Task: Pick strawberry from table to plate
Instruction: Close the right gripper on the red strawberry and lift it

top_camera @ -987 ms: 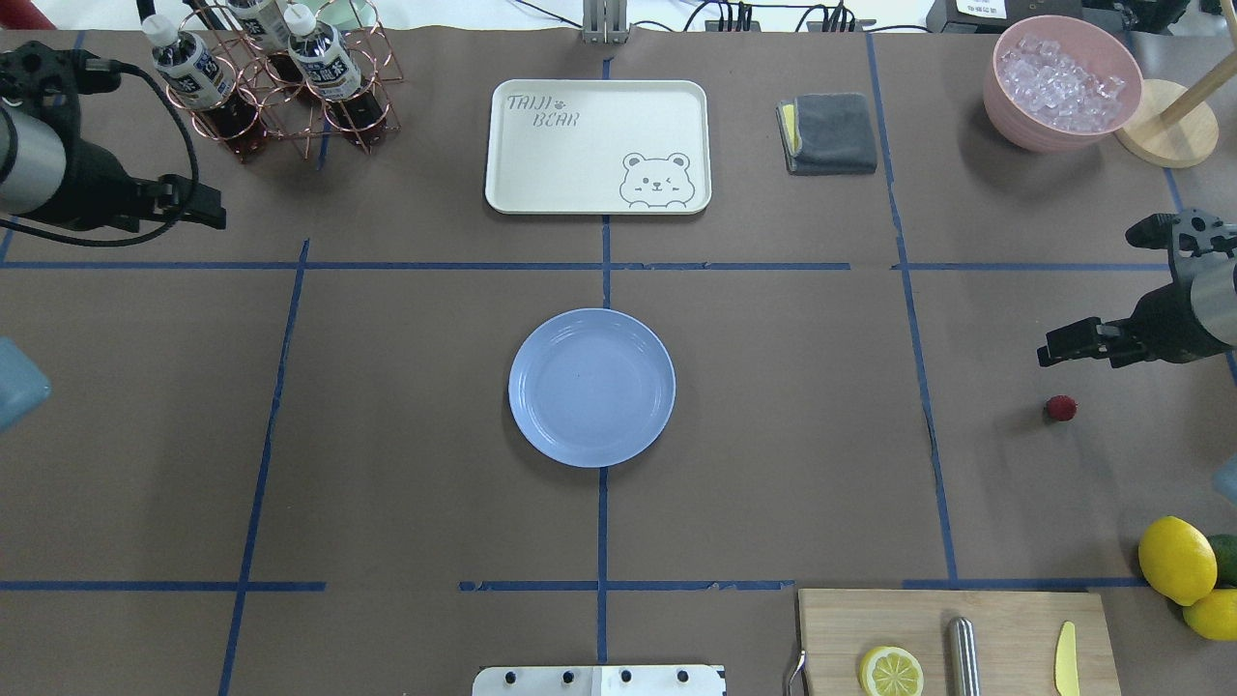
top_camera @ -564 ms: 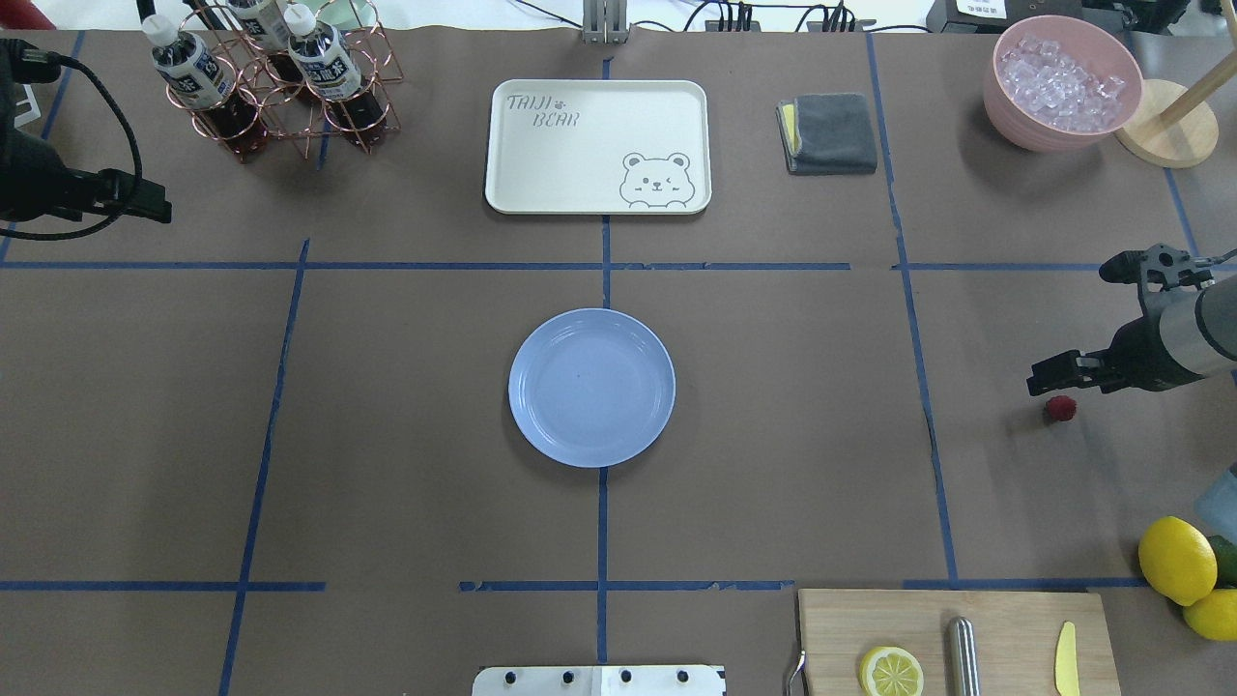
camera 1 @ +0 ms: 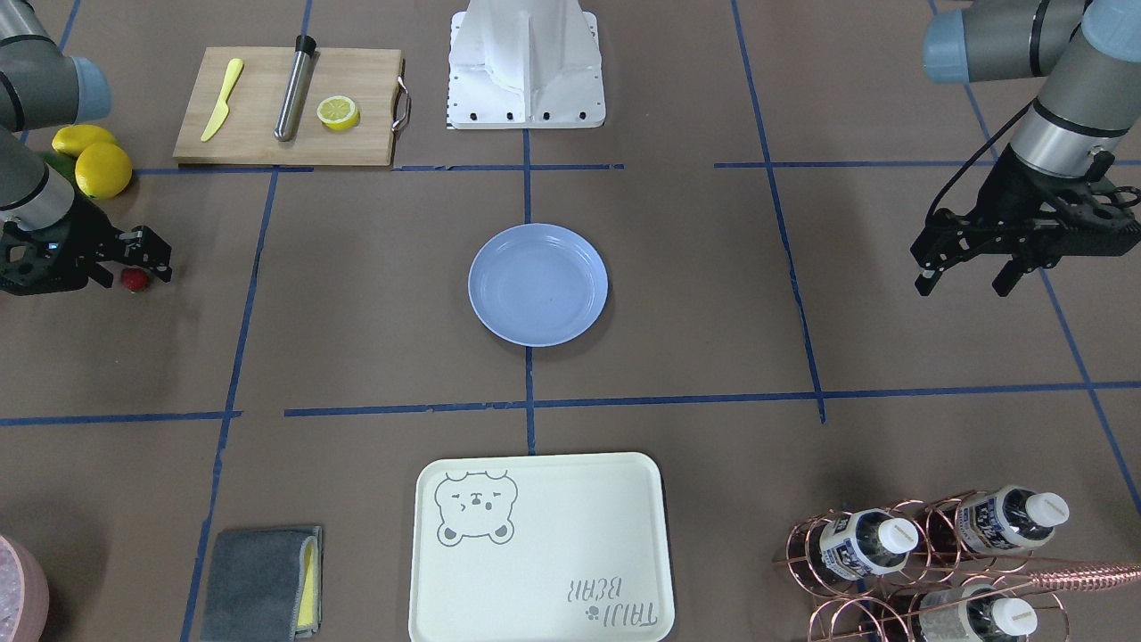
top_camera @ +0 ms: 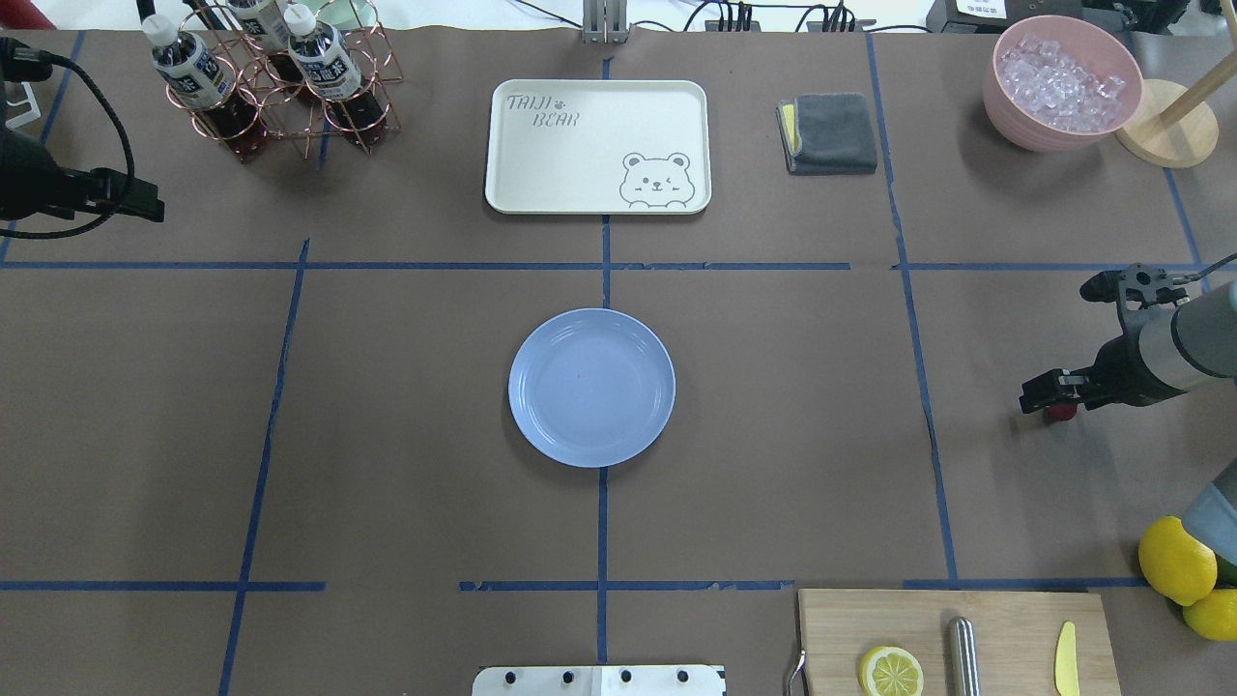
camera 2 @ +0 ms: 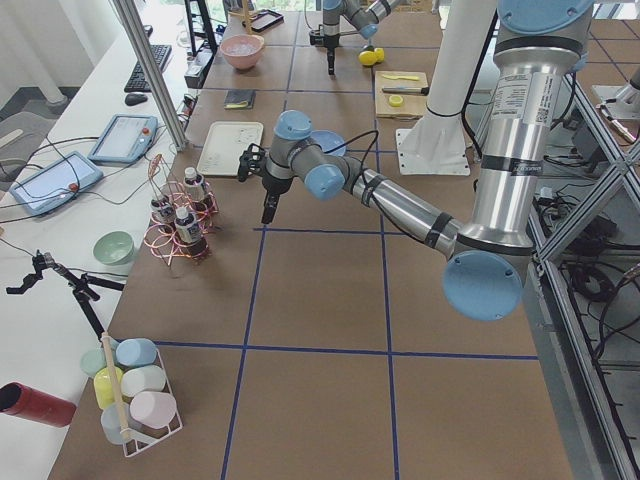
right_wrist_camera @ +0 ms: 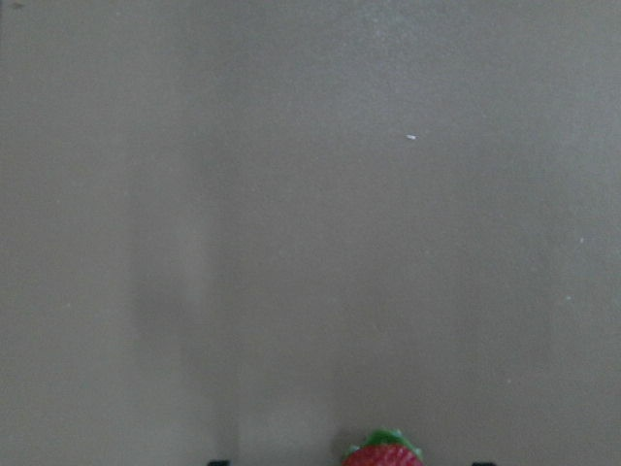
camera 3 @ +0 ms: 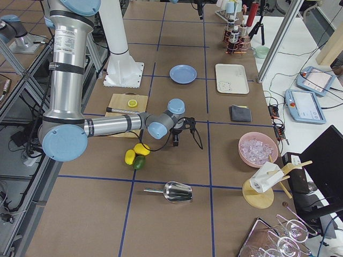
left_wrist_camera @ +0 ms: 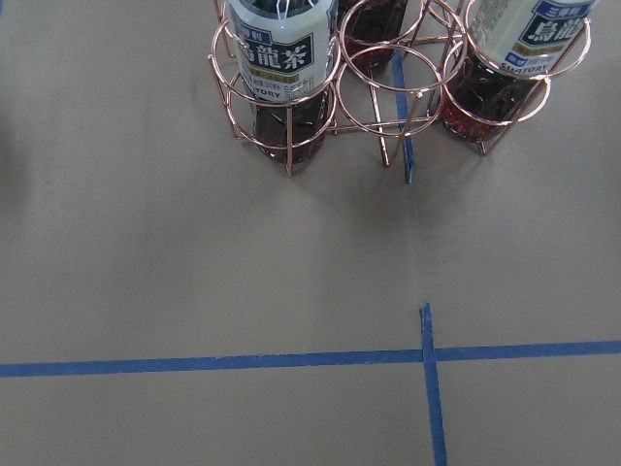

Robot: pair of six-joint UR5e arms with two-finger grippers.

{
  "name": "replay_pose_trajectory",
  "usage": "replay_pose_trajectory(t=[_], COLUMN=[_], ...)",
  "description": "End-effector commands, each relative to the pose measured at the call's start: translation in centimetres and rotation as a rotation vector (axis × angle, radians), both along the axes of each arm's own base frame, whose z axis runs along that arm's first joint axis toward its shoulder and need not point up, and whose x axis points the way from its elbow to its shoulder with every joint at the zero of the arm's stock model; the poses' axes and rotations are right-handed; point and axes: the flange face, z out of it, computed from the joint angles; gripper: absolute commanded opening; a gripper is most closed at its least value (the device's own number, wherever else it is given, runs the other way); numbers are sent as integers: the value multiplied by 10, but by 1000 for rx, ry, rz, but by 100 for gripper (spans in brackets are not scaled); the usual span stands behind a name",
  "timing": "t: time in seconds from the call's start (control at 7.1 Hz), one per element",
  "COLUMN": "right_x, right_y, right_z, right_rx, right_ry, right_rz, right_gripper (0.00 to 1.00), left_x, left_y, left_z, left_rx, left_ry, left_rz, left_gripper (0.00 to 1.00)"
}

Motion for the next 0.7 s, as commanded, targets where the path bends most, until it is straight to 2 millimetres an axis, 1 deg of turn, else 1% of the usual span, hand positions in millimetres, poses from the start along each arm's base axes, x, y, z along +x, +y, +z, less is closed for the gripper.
replay_pose_trajectory(t=[0.0,0.14,0.42,0.56], right_x=[0,0,0,0], right_y=[1,1,-2,-3], right_z=[1,1,-4,-14], right_rx=[-3,-3,15,36], right_ry=[2,2,-1,-11], right_rz=[-4,-2,-1,2], right_gripper=[54,41,11,0], left_x=[0,0,0,1], left_y=[0,0,-1,-1], left_z=[-1,-1,-2,-1], left_rx=[2,2,3,0], left_ry=[0,0,1,-1], left_rz=[-1,-1,-1,-1], left_gripper=[100,100,100,100])
